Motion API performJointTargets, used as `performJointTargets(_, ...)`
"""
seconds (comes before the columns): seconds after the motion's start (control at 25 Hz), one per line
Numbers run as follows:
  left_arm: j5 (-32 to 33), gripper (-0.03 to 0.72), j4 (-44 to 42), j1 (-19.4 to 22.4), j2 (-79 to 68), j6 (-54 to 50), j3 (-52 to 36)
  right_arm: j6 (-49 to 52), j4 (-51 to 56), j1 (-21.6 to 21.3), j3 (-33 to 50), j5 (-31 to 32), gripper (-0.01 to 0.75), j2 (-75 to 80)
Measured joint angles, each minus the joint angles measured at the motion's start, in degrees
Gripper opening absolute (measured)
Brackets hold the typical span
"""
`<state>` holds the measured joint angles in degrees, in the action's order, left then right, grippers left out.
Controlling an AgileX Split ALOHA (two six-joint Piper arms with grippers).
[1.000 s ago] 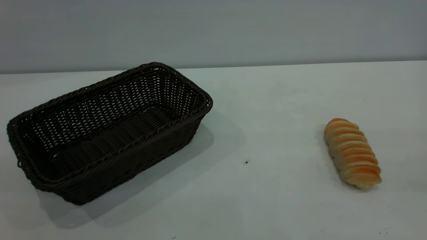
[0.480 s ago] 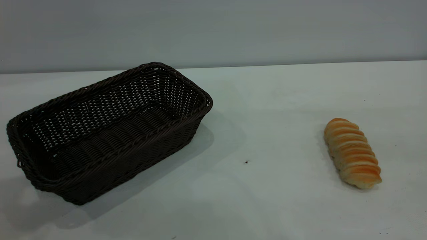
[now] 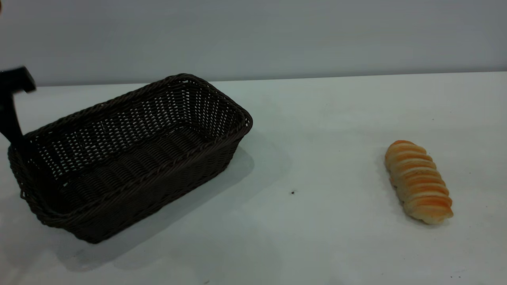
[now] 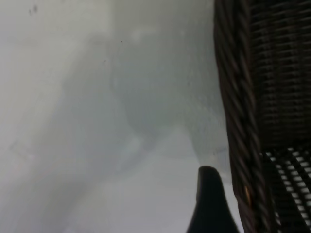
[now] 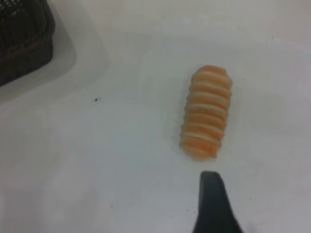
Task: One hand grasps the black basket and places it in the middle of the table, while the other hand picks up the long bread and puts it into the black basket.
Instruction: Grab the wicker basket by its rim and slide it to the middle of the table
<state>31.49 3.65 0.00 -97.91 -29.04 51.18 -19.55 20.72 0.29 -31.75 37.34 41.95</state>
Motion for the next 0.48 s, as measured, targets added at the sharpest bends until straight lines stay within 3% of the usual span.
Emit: performJointTargets(0.48, -8.18, 0.568, 2.62, 0.00, -11.48, -0.12, 0.18, -0.45, 0.00, 0.00, 0.00, 0.00, 0.480, 0.00)
